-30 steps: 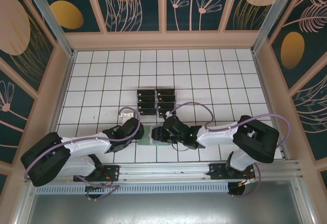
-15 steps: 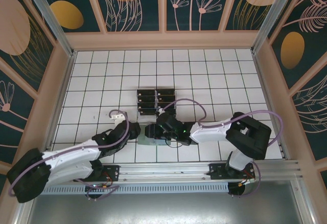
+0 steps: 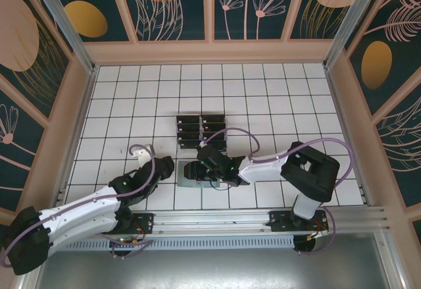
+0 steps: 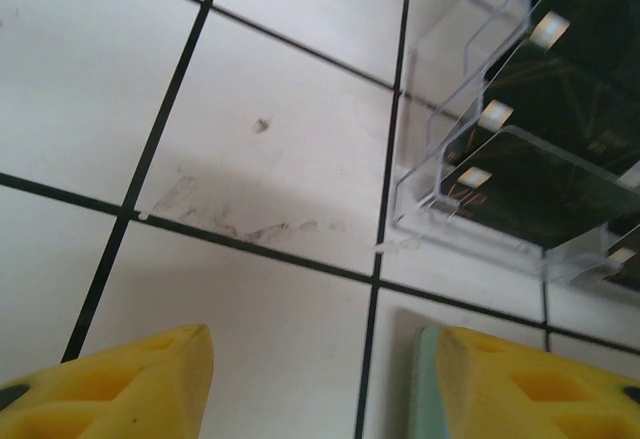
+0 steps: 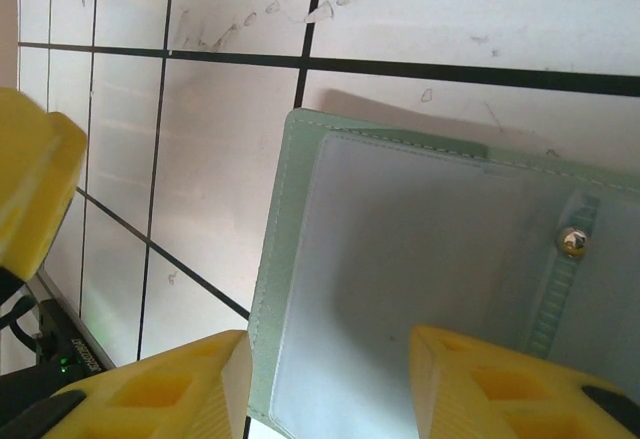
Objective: Put the credit cards into the card holder
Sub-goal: Flip over the card slot in the card holder.
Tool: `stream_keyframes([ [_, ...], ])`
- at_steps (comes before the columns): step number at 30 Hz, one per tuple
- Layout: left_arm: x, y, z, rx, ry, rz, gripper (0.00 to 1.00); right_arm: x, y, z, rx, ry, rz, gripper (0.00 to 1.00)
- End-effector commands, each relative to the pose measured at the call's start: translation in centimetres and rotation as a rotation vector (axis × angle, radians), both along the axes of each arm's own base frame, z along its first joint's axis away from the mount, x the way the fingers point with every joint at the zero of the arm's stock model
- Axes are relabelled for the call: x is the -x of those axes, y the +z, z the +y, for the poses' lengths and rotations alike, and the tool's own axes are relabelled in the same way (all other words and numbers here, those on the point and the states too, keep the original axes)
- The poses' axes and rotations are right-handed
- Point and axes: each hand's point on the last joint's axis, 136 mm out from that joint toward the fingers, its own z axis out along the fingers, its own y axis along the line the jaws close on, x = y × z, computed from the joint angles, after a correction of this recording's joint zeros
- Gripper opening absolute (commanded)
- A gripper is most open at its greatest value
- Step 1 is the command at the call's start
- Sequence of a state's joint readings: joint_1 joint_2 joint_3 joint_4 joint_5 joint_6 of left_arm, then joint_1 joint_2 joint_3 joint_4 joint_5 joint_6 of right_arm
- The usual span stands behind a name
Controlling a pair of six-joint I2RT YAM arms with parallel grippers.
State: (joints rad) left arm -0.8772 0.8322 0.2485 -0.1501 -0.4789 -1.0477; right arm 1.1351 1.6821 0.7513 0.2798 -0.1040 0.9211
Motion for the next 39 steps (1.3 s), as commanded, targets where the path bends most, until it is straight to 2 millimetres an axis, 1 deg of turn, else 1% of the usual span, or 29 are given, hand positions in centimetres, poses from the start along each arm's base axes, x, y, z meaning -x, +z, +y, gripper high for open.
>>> stream_keyframes([
  [1,-0.4,0.5,-1.7,-0.005,-0.076,-0.006,0.63,-0.3,3.5,-0.2,-0.035,0.0,-0.072,0.45],
  [3,-0.7,0.8,-2.8,-0.009,-0.117,-0.008,0.64,-0.5,3.6,-1.5,-0.02,-0.029,-0.078,0.45],
  [5,-1.1,1.2,-3.9,-0.011,-0.164,-0.011,0.64,-0.7,3.4,-3.2,-0.001,-0.069,-0.081,0.45],
  [8,-1.3,1.2,-5.1,-0.032,-0.214,0.005,0.64,-0.9,2.6,-5.5,0.017,-0.117,-0.068,0.45],
  [10,-1.4,0.9,-5.7,-0.042,-0.238,0.016,0.64,-1.0,2.3,-6.5,0.021,-0.135,-0.064,0.45],
  [13,-1.3,0.3,-6.0,-0.057,-0.257,0.039,0.65,-1.1,2.0,-7.2,0.029,-0.144,-0.065,0.45],
  [19,-0.9,-1.0,-6.0,-0.08,-0.274,0.078,0.64,-1.3,1.3,-7.6,0.058,-0.138,-0.067,0.45],
  [26,-0.6,-1.8,-6.0,-0.102,-0.291,0.104,0.64,-1.3,0.0,-7.8,0.096,-0.132,-0.057,0.45],
  [33,-0.2,-3.0,-5.3,-0.136,-0.285,0.141,0.63,-1.3,-1.6,-8.3,0.144,-0.143,-0.032,0.45],
  [39,0.5,-4.6,-4.6,-0.154,-0.273,0.182,0.61,-1.0,-2.9,-8.5,0.177,-0.144,-0.009,0.49],
])
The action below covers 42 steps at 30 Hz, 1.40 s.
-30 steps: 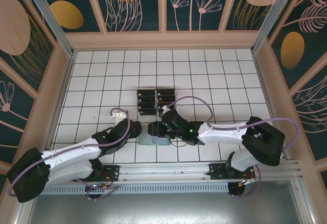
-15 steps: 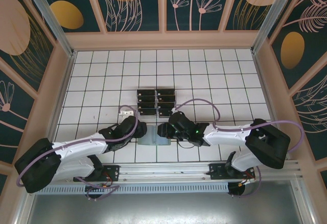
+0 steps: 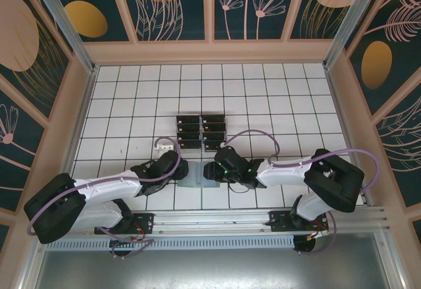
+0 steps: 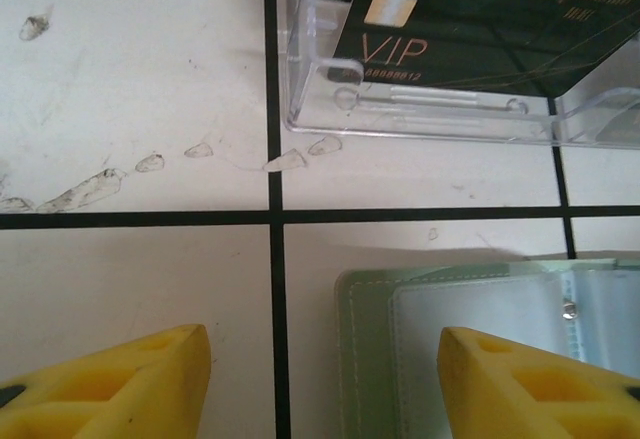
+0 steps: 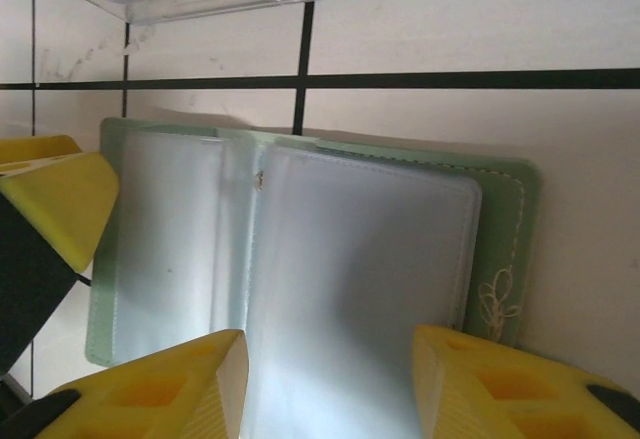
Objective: Put the credit cards into the card holder
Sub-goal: Flip over the card slot in the card holder.
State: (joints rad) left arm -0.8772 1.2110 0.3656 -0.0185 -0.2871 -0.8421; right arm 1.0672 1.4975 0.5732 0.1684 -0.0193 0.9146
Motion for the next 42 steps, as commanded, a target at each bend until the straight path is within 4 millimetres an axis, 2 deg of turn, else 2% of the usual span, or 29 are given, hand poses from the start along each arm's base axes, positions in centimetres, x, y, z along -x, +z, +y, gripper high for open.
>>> stream_keyframes([
  [1,0.7,-1.2,0.4,-0.016,-0.003,0.033,0.61,-0.2,-1.3,-0.8,0.052,-0.02,0.006,0.49],
  [6,1.0,-1.9,0.6,-0.024,-0.004,0.045,0.6,-0.2,-1.1,0.2,0.021,0.003,0.01,0.49],
  [14,1.3,-2.5,0.6,-0.014,-0.007,0.055,0.59,-0.2,0.7,2.5,-0.076,0.051,-0.001,0.47],
  [23,1.4,-2.7,0.5,-0.002,-0.007,0.055,0.58,-0.2,1.3,4.7,-0.119,0.09,0.006,0.47],
  [28,1.4,-2.6,0.6,-0.001,-0.005,0.052,0.58,-0.3,2.3,5.8,-0.135,0.113,-0.009,0.46],
  [32,1.4,-2.6,0.7,0.0,-0.003,0.052,0.57,-0.6,3.6,5.4,-0.135,0.099,-0.041,0.47],
  [35,1.4,-2.6,0.7,0.002,-0.001,0.052,0.56,-1.0,4.2,4.3,-0.108,0.062,-0.071,0.47],
  [42,1.4,-2.6,0.6,0.006,-0.002,0.051,0.56,-1.3,3.5,1.8,-0.003,0.014,-0.078,0.47],
])
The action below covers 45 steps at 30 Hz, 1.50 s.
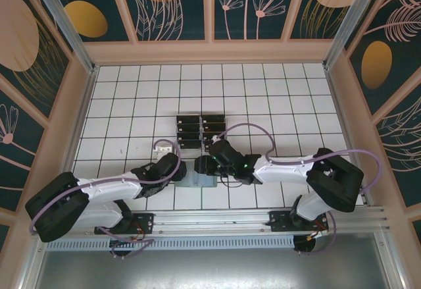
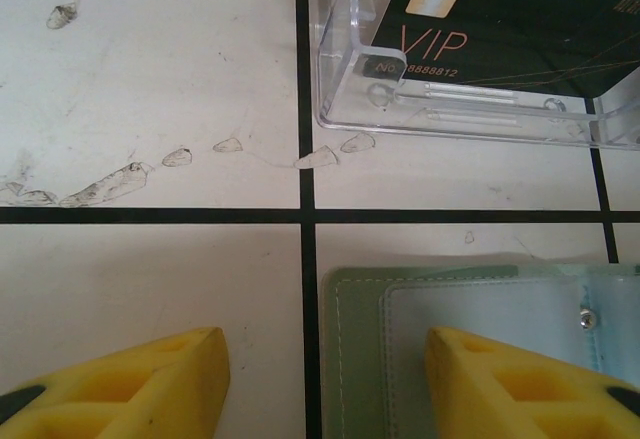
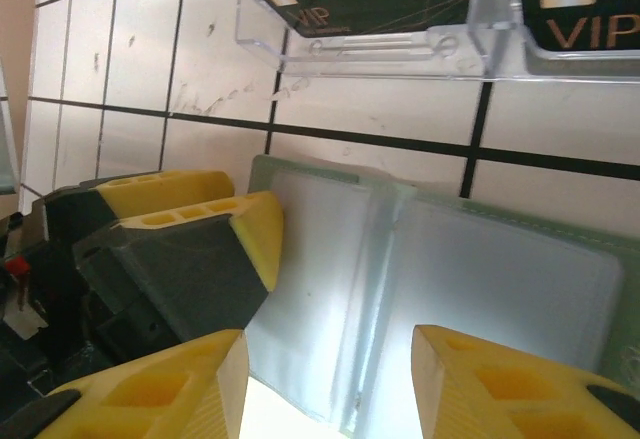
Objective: Put the credit cards into the card holder
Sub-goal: Flip over the card slot in the card holder.
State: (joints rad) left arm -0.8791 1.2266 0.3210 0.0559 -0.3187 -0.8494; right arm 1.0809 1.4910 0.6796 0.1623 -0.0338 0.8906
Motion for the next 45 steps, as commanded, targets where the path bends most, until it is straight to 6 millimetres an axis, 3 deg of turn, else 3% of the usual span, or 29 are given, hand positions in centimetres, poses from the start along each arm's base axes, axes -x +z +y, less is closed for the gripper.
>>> stream_keyframes([
  [1,1.5,-1.9,0.0,0.007,-0.024,0.078,0.56,-0.3,-1.0,-1.7,0.103,-0.031,-0.019,0.47],
  [15,1.5,-1.9,0.0,0.007,-0.025,0.078,0.55,-0.1,-4.0,-1.2,0.162,-0.007,0.018,0.47],
  [19,1.5,-2.0,0.0,0.009,-0.026,0.082,0.55,0.2,-4.8,-0.1,0.145,0.021,0.037,0.47],
  [28,1.6,-2.0,-0.2,0.022,-0.03,0.08,0.55,0.2,-3.4,2.4,0.058,0.058,0.031,0.47],
  [45,1.4,-0.7,-0.4,0.076,-0.028,0.033,0.56,0.7,-2.7,3.9,-0.051,0.073,0.067,0.47],
])
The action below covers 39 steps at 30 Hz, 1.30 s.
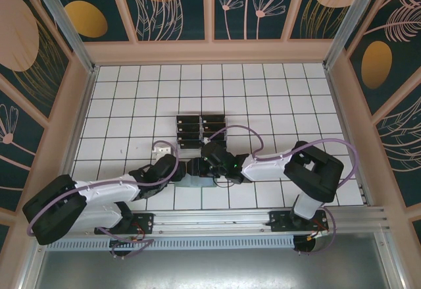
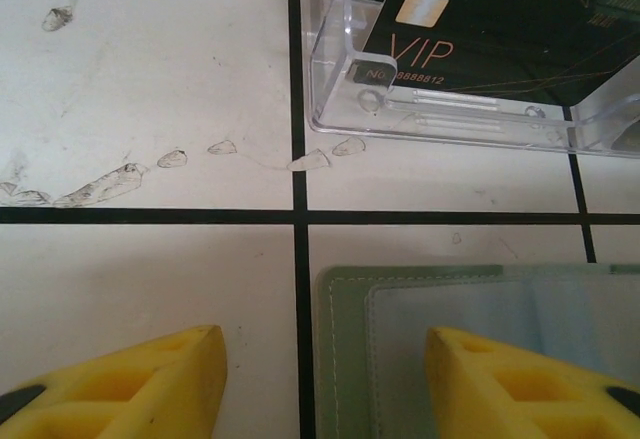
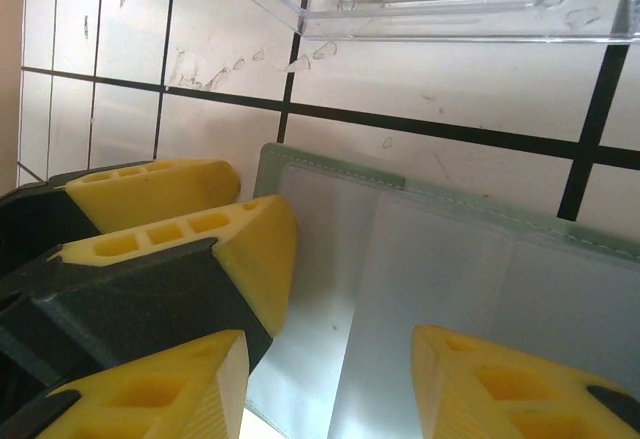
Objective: Put the credit cards into the card holder
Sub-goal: Flip over the card slot in the card holder.
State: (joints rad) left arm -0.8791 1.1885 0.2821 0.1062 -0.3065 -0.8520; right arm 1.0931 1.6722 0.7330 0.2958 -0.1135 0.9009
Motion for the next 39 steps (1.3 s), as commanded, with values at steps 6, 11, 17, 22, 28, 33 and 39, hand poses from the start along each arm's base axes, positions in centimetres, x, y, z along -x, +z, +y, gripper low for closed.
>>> stream_keyframes([
  [6,1.2,-0.1,0.2,0.049,-0.005,0.028,0.57,0.3,-0.2,0.8,-0.025,0.01,0.019,0.47],
  [11,1.4,0.3,0.7,0.06,0.004,0.016,0.58,0.3,0.1,1.2,-0.039,0.013,0.021,0.47],
  [17,1.7,0.2,1.2,0.073,0.025,0.021,0.58,0.3,0.2,1.7,-0.05,0.022,0.026,0.47],
  [22,1.8,0.4,2.4,0.077,0.077,0.001,0.58,0.2,0.3,2.2,-0.053,0.03,0.029,0.47],
  [28,1.6,1.4,4.0,0.088,0.163,-0.037,0.57,0.1,0.1,2.9,-0.049,0.042,0.036,0.47],
  [33,1.6,2.0,4.7,0.114,0.206,-0.061,0.58,0.1,-0.1,3.4,-0.041,0.055,0.044,0.46],
  [39,1.6,2.1,5.0,0.128,0.226,-0.066,0.58,0.0,0.2,4.2,-0.047,0.072,0.048,0.46],
])
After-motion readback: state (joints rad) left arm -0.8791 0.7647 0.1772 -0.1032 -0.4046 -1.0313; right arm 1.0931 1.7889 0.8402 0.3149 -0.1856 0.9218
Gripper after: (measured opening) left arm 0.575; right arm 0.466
